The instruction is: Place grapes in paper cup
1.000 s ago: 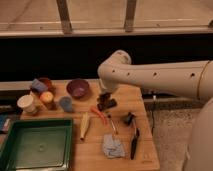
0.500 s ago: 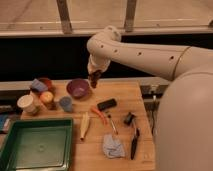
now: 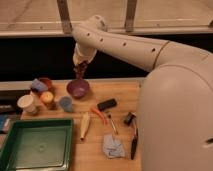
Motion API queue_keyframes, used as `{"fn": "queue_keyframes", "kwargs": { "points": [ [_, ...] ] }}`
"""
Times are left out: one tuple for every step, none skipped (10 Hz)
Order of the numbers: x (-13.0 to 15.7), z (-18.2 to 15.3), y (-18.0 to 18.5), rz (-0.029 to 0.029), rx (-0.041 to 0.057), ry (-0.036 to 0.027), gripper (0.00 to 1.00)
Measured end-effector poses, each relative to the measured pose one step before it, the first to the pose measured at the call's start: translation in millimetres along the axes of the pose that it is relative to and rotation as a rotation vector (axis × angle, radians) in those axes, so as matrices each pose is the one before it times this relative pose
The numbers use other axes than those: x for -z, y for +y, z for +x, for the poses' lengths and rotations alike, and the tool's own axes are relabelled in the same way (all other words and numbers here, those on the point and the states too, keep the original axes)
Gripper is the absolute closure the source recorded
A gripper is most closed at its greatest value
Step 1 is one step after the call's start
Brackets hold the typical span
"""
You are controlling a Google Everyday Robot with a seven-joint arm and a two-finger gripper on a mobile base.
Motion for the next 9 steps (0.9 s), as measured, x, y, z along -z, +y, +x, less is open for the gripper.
{"fn": "queue_keyframes", "kwargs": {
  "points": [
    [0.15,0.22,-0.94,0.00067,-0.00112,-0.00012,1.0],
    [-0.04,-0.16,0.33,0.00004,0.00073,-0.00019,1.0],
    [-0.16,-0.21,0.86,-0.00067,0.001,0.00006,1.0],
    [-0.02,0.08,-0.13,0.00009,-0.00016,0.00007,1.0],
    [0.13,0.0,-0.31,0.00013,-0.00059,-0.00028,1.0],
    [0.11,-0.34,-0.26,-0.00034,-0.00053,-0.00157,1.0],
    [1.84,-1.71,0.52,0.00144,0.01618,-0.00452,1.0],
    [0.25,-4.08,4.48,-0.00082,0.02678,-0.00505,1.0],
    [-3.01,-9.31,16.03,-0.02113,0.03656,-0.005,1.0]
  ]
}}
